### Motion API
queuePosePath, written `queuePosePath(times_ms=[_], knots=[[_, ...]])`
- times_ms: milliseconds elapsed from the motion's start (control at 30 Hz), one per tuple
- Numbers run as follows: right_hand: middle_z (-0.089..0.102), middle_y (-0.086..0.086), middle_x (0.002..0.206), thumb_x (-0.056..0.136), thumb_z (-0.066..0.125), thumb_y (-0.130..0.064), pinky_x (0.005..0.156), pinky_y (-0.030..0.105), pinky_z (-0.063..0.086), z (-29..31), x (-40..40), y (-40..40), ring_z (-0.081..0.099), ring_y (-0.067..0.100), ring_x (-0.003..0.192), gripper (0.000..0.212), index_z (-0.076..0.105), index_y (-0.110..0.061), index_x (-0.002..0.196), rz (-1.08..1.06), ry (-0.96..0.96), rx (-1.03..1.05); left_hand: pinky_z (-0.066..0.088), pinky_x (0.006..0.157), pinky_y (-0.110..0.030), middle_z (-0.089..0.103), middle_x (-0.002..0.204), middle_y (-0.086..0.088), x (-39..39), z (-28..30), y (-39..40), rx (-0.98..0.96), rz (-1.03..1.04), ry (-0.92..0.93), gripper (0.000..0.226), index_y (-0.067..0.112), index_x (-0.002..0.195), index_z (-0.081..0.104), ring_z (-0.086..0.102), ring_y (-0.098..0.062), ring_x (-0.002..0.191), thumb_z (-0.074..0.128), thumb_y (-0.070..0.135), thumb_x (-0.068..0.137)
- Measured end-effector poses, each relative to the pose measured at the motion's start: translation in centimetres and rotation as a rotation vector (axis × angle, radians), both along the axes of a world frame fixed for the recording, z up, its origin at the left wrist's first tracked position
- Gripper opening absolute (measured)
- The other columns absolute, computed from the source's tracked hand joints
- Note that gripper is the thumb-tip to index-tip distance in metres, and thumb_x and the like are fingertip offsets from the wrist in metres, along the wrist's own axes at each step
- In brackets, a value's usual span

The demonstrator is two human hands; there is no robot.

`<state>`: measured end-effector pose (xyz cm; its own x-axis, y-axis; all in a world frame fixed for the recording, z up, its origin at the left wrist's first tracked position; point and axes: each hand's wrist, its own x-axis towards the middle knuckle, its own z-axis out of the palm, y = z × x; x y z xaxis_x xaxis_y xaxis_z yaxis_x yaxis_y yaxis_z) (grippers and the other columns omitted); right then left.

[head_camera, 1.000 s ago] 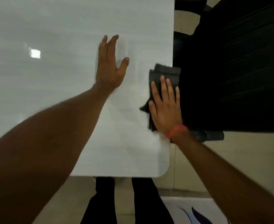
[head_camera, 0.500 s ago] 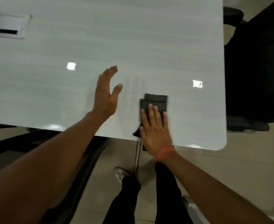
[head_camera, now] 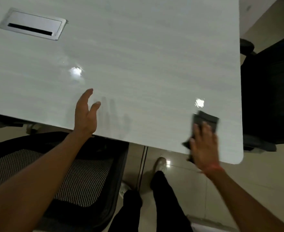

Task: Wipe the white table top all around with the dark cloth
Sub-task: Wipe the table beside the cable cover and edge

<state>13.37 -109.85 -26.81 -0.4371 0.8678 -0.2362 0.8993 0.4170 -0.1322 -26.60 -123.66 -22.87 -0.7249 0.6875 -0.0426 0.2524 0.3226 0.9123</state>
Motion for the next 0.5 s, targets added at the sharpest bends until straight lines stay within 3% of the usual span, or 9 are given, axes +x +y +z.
queuePosePath(times_ms=[100,200,333,433,500], knots=[[0.019,0.023,0.162,0.095,0.014,-0.047,0.117,0.061,0.016,0.9,3.9,4.6,0.019,0.039,0.149,0.072,0.026,-0.012,0.156,-0.299,-0.068,-0.014,0.027,0.121,-0.044,0.045,0.152,-0.004,-1.0,-1.8,-0.3,-0.025,0.034,-0.024,0.058,0.014,0.145,0.045,0.037,-0.019,0.144,0.051,0.031,0.09],[0.013,0.023,0.163,0.091,0.009,-0.05,0.119,0.061,0.008,0.3,-3.2,11.1,0.012,0.04,0.151,0.078,0.022,-0.01,0.157,-0.342,-0.027,0.039,0.026,0.122,-0.044,0.045,0.152,-0.005,-2.2,-3.1,-0.6,-0.011,0.073,-0.01,0.057,0.012,0.145,0.045,0.036,-0.02,0.144,0.05,0.028,0.09],[0.014,0.024,0.162,0.092,0.011,-0.043,0.119,0.058,0.006,-1.7,-20.6,16.5,0.012,0.04,0.151,0.075,0.023,-0.006,0.156,-0.039,0.025,0.106,0.025,0.122,-0.037,0.044,0.152,-0.002,-4.7,-3.8,-0.8,-0.03,0.143,-0.025,0.057,0.014,0.145,0.045,0.035,-0.014,0.144,0.049,0.029,0.091],[0.02,0.024,0.161,0.094,0.016,-0.04,0.119,0.058,0.007,-2.6,-32.7,11.6,0.017,0.041,0.149,0.069,0.028,-0.007,0.154,0.317,0.085,0.189,0.026,0.121,-0.038,0.046,0.151,-0.002,-6.2,-3.8,-0.1,-0.026,0.235,-0.052,0.057,0.015,0.145,0.045,0.036,-0.016,0.144,0.05,0.028,0.09],[0.021,0.022,0.161,0.098,0.027,-0.037,0.121,0.058,0.008,-2.1,-35.9,5.3,0.017,0.04,0.15,0.063,0.03,-0.009,0.154,0.59,0.158,0.17,0.026,0.122,-0.038,0.046,0.151,-0.002,-6.6,-3.5,0.7,-0.026,0.285,-0.056,0.057,0.013,0.145,0.045,0.037,-0.015,0.143,0.05,0.027,0.09]])
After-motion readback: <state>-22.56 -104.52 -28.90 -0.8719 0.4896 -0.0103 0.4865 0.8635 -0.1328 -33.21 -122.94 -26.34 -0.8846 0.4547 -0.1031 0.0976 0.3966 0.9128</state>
